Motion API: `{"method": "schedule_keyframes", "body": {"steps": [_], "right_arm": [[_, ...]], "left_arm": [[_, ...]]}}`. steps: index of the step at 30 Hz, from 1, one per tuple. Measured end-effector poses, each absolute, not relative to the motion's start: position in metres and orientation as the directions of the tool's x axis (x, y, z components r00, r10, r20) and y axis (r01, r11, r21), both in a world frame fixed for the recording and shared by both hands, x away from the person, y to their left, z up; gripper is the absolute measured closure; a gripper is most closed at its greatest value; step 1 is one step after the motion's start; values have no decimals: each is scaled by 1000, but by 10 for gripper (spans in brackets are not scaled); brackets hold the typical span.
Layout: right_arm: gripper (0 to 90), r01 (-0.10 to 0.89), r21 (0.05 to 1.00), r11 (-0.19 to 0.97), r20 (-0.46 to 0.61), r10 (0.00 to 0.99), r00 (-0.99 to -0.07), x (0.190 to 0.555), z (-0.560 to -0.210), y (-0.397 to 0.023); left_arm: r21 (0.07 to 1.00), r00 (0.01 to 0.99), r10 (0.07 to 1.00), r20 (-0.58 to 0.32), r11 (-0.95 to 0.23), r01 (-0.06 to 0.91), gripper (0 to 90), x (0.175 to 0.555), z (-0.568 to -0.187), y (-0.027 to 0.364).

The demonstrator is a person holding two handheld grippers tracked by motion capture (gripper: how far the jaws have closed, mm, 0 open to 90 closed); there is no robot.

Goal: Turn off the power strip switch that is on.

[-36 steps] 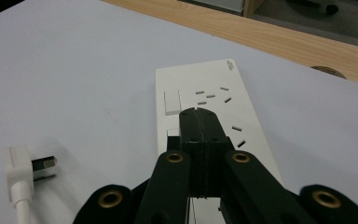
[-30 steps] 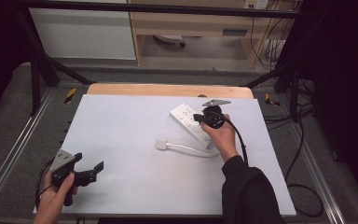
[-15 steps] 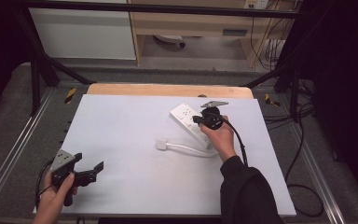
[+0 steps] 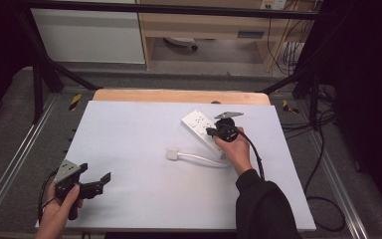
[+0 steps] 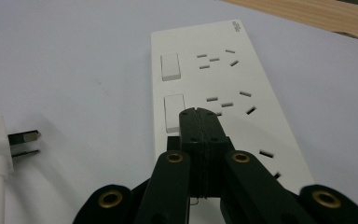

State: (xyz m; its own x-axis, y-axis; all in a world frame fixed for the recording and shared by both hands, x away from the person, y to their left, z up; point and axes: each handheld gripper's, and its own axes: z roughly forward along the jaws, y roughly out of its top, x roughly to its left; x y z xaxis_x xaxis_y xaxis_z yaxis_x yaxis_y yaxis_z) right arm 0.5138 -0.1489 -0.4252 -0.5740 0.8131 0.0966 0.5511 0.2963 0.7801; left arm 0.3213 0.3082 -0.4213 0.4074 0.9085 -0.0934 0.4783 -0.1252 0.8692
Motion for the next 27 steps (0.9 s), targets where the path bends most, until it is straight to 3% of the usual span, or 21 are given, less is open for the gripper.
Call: {"method": "schedule_keyframes", "body": {"steps": [27], "right_arm": [[900, 560, 766, 315, 93, 808, -582, 512, -429, -144]], "left_arm": [[871, 409, 908, -92, -125, 475, 62, 321, -421, 308]]}}
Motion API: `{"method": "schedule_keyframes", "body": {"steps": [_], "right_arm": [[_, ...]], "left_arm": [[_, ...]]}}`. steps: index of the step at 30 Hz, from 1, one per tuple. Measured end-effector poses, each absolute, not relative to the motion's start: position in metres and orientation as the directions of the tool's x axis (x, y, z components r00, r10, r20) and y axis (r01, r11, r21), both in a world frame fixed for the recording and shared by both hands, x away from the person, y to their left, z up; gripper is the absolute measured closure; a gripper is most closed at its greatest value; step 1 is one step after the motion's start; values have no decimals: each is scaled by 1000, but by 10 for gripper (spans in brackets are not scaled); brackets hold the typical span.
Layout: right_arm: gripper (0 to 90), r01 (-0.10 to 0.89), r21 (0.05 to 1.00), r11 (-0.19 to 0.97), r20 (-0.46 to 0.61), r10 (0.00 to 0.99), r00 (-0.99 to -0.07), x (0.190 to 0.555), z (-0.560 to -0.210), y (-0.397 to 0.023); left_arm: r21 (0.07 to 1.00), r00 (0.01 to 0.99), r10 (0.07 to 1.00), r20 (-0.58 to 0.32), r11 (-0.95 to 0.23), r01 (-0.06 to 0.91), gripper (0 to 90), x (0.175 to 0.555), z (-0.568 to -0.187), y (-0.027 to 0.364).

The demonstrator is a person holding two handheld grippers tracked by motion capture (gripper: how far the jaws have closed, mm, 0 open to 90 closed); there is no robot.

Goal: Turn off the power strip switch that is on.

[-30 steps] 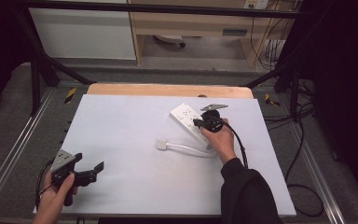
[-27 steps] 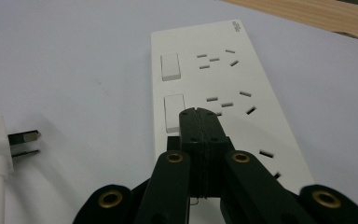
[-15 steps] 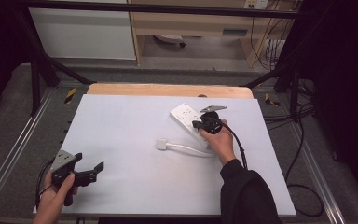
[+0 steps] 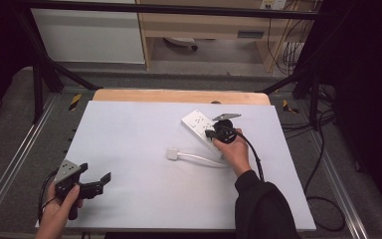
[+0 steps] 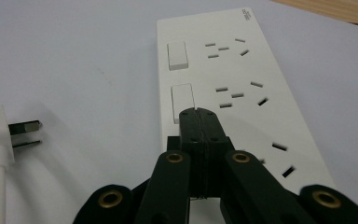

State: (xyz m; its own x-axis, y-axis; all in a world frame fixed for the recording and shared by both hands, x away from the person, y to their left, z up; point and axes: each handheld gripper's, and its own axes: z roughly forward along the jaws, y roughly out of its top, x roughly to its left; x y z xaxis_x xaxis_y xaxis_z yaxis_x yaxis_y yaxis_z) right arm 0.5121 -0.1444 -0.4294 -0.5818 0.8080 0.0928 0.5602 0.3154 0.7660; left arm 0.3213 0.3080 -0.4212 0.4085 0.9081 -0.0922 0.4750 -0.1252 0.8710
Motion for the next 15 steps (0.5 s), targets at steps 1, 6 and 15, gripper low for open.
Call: {"method": "schedule_keyframes", "body": {"steps": [1, 6, 15], "right_arm": [[900, 561, 765, 317, 93, 807, -583, 512, -429, -144], [900, 558, 765, 321, 89, 806, -585, 512, -430, -143], [900, 559, 764, 323, 88, 805, -586, 512, -430, -142]], "left_arm": [[871, 409, 908, -92, -125, 475, 62, 321, -421, 308], [872, 409, 908, -91, -126, 474, 62, 321, -421, 308], [872, 410, 908, -90, -127, 473, 62, 321, -421, 308]]}}
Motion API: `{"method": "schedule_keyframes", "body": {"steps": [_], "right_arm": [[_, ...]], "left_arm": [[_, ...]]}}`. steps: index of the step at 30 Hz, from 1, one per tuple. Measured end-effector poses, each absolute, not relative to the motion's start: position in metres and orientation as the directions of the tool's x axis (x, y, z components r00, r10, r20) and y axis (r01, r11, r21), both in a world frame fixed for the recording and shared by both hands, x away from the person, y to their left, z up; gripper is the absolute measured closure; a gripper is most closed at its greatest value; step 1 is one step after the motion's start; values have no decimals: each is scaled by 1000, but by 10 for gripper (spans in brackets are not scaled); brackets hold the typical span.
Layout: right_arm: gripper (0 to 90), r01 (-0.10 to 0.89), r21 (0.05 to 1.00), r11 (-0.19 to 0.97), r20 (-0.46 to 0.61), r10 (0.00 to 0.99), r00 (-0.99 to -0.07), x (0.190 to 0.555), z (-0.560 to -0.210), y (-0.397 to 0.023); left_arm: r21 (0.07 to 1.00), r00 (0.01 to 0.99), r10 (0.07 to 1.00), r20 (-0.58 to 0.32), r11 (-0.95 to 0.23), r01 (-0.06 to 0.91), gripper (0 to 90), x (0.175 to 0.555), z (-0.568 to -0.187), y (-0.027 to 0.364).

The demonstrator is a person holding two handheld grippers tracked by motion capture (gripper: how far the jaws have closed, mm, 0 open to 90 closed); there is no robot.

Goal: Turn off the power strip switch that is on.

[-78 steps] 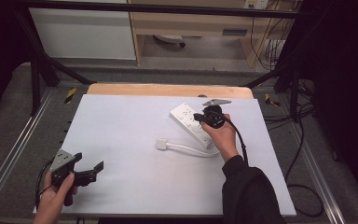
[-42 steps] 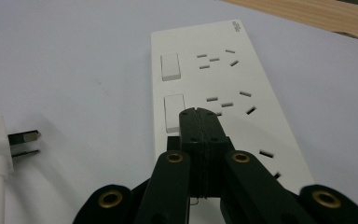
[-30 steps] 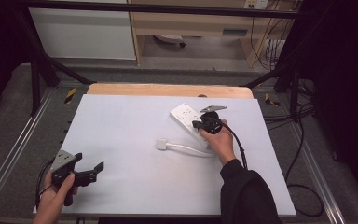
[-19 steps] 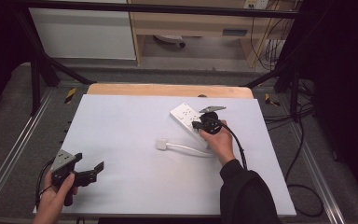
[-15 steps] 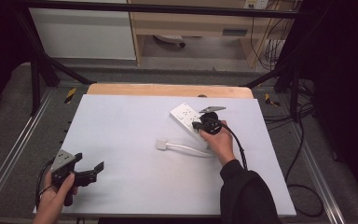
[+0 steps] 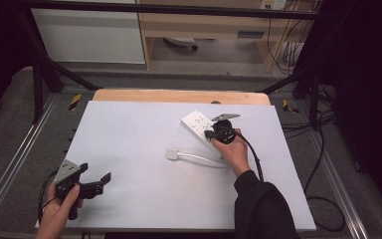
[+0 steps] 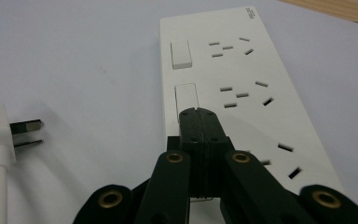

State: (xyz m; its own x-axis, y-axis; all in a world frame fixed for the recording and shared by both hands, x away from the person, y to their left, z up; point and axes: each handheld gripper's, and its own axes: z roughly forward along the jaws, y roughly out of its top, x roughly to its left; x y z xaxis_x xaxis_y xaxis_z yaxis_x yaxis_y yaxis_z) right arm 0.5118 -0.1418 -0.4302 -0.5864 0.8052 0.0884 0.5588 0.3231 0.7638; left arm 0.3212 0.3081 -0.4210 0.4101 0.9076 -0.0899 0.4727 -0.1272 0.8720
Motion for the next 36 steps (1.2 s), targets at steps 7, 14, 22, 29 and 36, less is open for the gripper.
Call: {"method": "schedule_keyframes", "body": {"steps": [7, 14, 22, 29, 36], "right_arm": [[900, 554, 765, 329, 81, 804, -589, 511, -430, -140], [900, 559, 762, 327, 82, 807, -584, 510, -430, -140], [900, 560, 763, 323, 86, 808, -583, 511, -430, -140], [900, 561, 762, 323, 86, 808, -583, 511, -430, -140], [900, 566, 757, 326, 91, 806, -585, 512, -430, -140]], "left_arm": [[872, 412, 907, -86, -132, 472, 62, 321, -421, 308], [871, 413, 907, -87, -132, 473, 62, 321, -421, 308], [872, 412, 907, -86, -131, 472, 62, 321, -421, 308], [872, 411, 908, -84, -132, 471, 62, 321, -421, 308], [870, 414, 906, -86, -134, 474, 62, 321, -421, 307]]}}
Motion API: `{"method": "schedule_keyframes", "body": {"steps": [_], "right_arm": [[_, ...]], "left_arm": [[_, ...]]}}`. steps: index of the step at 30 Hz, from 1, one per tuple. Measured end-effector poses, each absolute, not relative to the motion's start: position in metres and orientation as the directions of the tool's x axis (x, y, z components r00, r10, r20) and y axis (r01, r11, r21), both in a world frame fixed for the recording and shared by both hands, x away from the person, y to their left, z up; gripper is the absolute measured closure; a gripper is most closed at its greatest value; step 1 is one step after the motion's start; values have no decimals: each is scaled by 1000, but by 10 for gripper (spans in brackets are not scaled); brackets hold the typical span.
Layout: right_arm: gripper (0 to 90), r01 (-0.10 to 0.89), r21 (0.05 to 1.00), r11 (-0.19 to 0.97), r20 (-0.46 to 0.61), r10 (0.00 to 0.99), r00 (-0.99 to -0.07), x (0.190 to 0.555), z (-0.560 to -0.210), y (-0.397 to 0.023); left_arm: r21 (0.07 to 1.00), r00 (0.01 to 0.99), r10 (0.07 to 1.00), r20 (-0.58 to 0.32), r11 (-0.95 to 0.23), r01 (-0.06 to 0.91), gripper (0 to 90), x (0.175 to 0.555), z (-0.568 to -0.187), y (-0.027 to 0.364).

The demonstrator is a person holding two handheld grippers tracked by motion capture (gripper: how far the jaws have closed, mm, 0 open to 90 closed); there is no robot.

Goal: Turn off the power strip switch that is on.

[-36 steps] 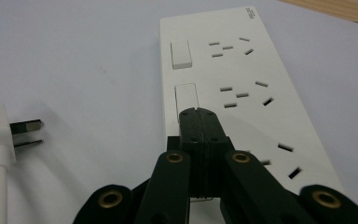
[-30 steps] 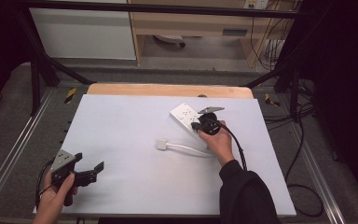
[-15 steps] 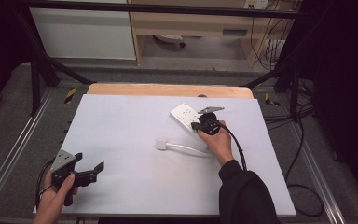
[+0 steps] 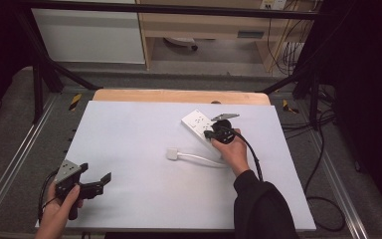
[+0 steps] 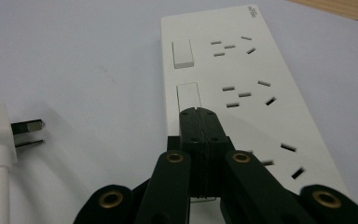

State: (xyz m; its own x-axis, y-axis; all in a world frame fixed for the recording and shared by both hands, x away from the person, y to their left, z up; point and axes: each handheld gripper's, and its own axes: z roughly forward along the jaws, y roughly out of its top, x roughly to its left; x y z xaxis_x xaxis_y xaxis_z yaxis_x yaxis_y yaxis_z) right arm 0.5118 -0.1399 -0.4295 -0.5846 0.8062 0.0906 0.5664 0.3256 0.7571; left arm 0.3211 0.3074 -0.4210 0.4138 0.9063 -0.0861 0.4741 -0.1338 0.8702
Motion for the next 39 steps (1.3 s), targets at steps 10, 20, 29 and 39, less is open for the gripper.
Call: {"method": "schedule_keyframes", "body": {"steps": [10, 20, 29, 39], "right_arm": [[900, 569, 754, 328, 88, 808, -583, 512, -432, -139], [900, 558, 761, 331, 79, 807, -585, 512, -430, -139], [900, 549, 771, 324, 73, 810, -582, 510, -425, -141], [761, 546, 787, 288, 97, 816, -570, 509, -418, -145]], "left_arm": [[869, 413, 907, -86, -134, 476, 63, 321, -421, 307], [869, 412, 907, -88, -132, 476, 63, 322, -422, 307], [869, 412, 907, -87, -133, 476, 63, 321, -421, 307], [869, 412, 907, -86, -133, 476, 63, 321, -421, 308]]}}
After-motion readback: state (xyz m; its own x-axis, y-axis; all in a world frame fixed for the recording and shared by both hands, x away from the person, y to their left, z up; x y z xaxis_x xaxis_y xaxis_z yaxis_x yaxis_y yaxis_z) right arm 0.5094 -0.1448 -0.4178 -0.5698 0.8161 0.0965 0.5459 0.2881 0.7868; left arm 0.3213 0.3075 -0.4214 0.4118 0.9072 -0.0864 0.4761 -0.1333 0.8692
